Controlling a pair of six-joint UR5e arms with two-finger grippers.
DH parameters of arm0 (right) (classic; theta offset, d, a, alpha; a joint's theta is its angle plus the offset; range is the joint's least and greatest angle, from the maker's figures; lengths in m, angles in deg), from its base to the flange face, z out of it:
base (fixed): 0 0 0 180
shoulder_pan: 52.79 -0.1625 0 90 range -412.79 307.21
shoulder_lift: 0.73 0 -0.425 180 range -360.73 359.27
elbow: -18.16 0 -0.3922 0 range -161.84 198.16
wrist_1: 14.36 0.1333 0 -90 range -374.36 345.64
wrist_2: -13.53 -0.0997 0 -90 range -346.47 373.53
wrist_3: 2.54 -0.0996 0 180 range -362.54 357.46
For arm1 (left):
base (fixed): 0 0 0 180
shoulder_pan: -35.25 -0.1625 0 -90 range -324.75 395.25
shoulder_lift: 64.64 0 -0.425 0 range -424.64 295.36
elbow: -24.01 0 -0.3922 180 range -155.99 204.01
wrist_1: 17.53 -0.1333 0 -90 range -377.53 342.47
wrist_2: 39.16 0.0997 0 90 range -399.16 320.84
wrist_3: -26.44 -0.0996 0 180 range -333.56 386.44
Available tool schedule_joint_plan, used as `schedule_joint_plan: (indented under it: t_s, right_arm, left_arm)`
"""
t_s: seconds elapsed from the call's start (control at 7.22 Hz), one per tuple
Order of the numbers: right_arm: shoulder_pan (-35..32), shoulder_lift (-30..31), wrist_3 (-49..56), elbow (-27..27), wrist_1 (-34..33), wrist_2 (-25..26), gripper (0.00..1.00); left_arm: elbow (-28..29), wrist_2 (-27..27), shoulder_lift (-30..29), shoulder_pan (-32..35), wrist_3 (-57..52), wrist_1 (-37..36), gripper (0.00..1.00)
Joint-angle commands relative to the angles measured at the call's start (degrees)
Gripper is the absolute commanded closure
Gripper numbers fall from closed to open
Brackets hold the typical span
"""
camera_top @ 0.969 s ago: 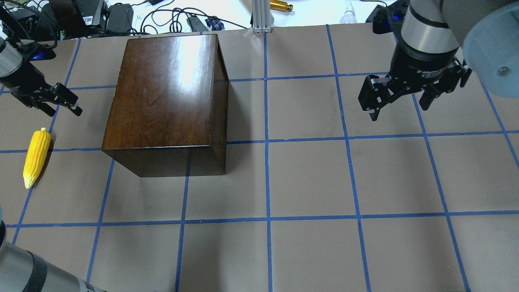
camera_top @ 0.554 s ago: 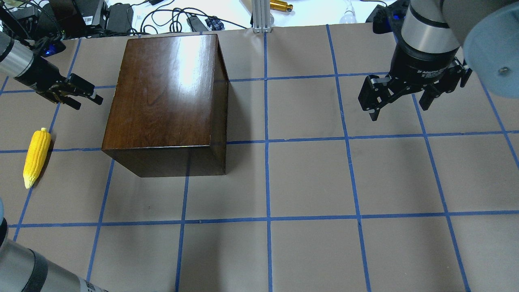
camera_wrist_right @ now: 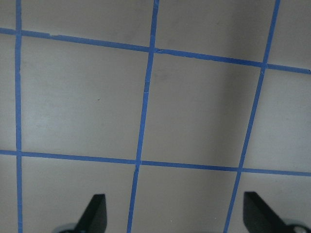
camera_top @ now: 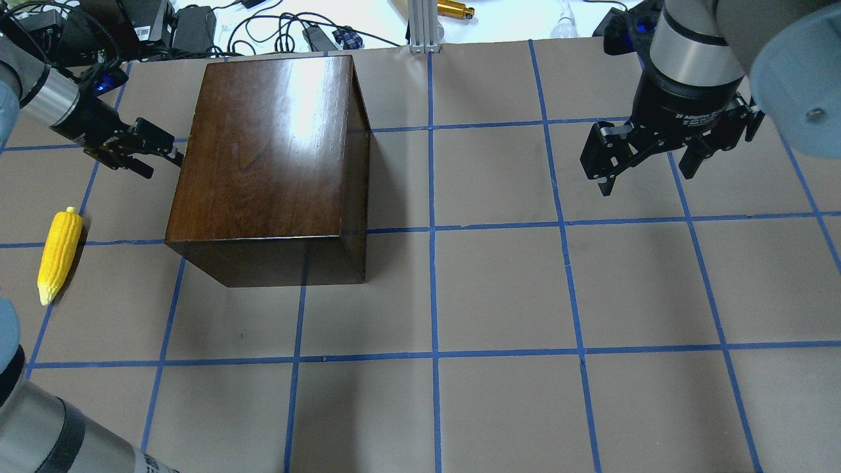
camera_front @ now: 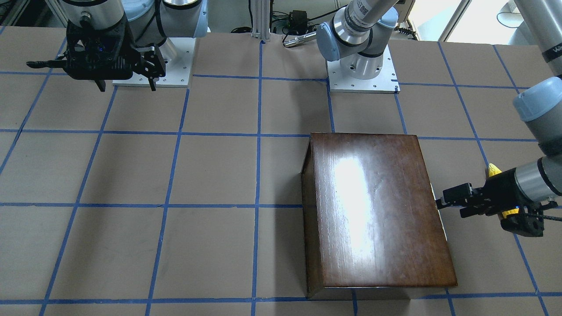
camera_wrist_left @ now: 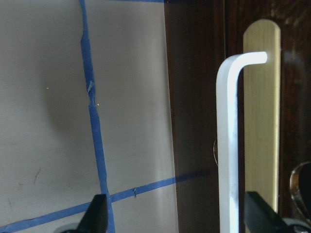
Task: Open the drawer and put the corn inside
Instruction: 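Close the left gripper on the white drawer handle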
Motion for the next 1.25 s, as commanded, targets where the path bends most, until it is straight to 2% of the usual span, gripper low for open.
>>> schedule_joint_plan:
  t_s: [0.0, 1.11]
  right_arm:
    - [0.00, -0.01, -0.05, 0.00, 0.00, 0.04, 0.00]
    - [0.00, 0.07, 0.04, 0.00, 0.00, 0.04, 0.00]
  left_arm:
    - [0.01, 0.02, -0.74, 0.45, 0.07, -0.33, 0.00]
    - [0.27, 0.46, -2.76, 0.01, -0.54, -0.33, 0.00]
